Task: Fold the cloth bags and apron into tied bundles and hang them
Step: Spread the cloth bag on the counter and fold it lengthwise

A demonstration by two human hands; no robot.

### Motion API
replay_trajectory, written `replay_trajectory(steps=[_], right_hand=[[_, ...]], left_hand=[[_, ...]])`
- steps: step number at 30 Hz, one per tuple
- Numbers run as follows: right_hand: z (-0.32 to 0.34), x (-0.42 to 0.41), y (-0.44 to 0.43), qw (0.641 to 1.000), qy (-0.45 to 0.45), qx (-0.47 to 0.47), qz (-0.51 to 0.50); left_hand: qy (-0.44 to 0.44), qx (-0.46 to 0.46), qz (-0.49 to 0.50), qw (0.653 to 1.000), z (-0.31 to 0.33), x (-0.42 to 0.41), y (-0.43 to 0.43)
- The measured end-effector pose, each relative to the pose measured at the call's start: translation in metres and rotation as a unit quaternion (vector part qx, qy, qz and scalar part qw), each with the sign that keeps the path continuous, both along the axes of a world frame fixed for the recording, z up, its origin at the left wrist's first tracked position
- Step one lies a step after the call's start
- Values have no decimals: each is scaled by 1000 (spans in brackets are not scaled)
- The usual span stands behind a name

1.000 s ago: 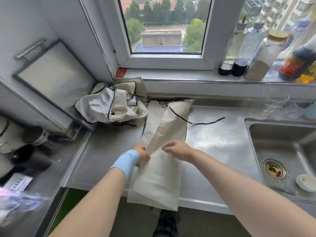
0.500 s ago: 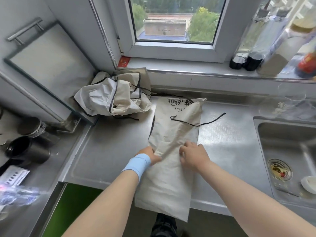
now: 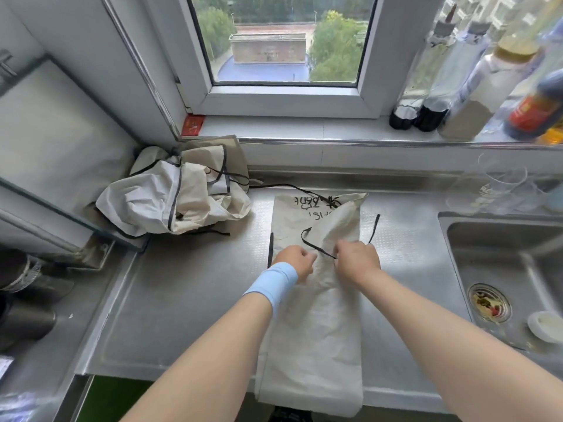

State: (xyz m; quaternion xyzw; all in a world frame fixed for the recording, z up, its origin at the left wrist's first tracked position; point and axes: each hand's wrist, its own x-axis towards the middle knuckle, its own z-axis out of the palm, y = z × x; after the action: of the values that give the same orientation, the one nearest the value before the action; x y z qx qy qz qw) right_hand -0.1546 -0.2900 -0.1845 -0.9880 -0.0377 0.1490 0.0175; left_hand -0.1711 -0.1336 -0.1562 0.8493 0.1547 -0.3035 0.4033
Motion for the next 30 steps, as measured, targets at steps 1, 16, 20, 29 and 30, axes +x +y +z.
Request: replay_trajectory(steps=[1, 16, 20, 29, 30], right_hand=[[-1, 1, 3, 1000, 10, 24, 0], [10, 38, 46, 935, 63, 348, -37], [15, 45, 30, 944, -56, 319, -58], [2, 88, -48, 877, -53, 324, -351], [-3, 91, -52, 877, -34, 330, -348]], left_hand=[[50, -74, 54, 995, 3, 4, -4], [4, 237, 56, 970, 17, 41, 98], [54, 348, -112, 929, 20, 58, 89], [-168, 145, -189, 957, 14, 129, -44], [-155, 131, -184, 962, 12, 138, -54]])
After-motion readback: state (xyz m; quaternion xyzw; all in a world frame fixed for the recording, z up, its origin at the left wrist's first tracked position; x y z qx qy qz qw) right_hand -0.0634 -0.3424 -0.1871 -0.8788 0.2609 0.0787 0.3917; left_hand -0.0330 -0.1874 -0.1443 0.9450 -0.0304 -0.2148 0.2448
